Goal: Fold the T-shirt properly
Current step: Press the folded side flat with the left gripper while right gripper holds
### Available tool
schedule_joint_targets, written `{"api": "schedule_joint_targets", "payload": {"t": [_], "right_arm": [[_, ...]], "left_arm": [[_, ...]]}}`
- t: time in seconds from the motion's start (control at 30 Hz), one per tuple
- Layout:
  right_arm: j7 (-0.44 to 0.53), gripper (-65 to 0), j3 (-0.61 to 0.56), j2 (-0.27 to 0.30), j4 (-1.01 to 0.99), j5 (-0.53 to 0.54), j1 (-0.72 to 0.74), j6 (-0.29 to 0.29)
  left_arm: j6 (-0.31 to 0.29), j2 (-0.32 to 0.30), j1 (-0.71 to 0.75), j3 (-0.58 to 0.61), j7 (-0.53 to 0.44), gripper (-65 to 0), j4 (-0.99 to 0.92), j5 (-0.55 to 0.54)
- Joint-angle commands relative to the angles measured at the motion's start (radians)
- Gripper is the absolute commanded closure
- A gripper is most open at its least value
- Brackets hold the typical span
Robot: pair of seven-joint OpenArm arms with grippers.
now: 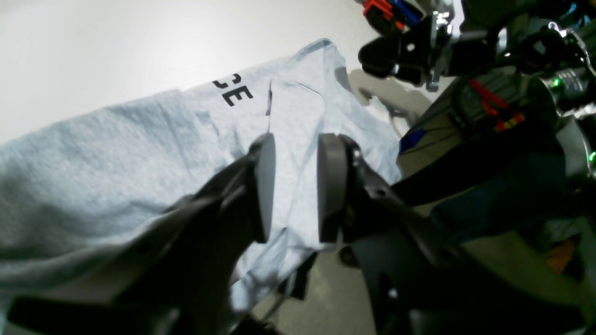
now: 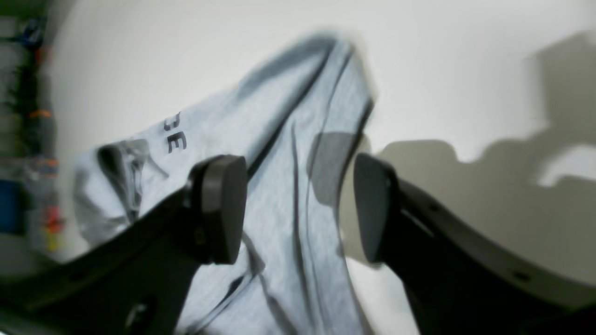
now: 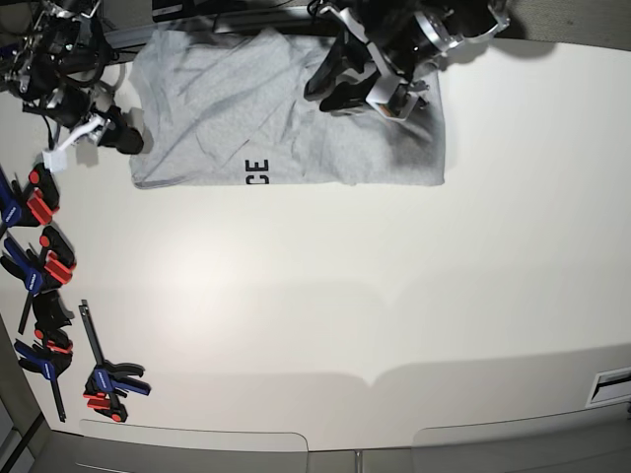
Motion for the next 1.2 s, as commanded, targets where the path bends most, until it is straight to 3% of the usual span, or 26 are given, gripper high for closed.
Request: {"api": "schedule_joint_targets", "payload": {"t": [0.0, 0.13, 0.37, 0.53, 0.7, 1.17], "right_arm": [[-0.013, -34.5, 0.016, 0.022, -0.013, 0.065, 0.008, 0.023], [-0.098, -34.5, 0.044, 0.013, -0.104, 0.218, 0.005, 0.023], [-0.087, -34.5, 0.045, -0.006, -0.195, 0.219, 0.005, 0.023], [-0.04, -34.4, 0.102, -0.005, -0.195, 0.196, 0.01, 0.023], [0.014, -32.1, 0.124, -0.001, -0.195, 0.029, 0.011, 0.016], [0.02, -31.0, 0.124, -0.003, -0.162, 0.024, 0.011, 0.023]], "left_arm": [[-0.007, 0.006, 0.003, 0.003, -0.027, -14.2, 0.022, -0.008], [-0.007, 0.005, 0.003, 0.003, -0.026, -14.2, 0.022, -0.004], [-0.004, 0.006, 0.004, 0.003, -0.026, -14.2, 0.022, -0.003], [-0.004, 0.005, 0.004, 0.003, -0.014, -14.2, 0.022, -0.003], [-0.004, 0.006, 0.006, 0.003, -0.011, -14.2, 0.022, -0.007], [-0.003, 0.006, 0.006, 0.003, -0.011, -16.4, 0.022, -0.008]]}}
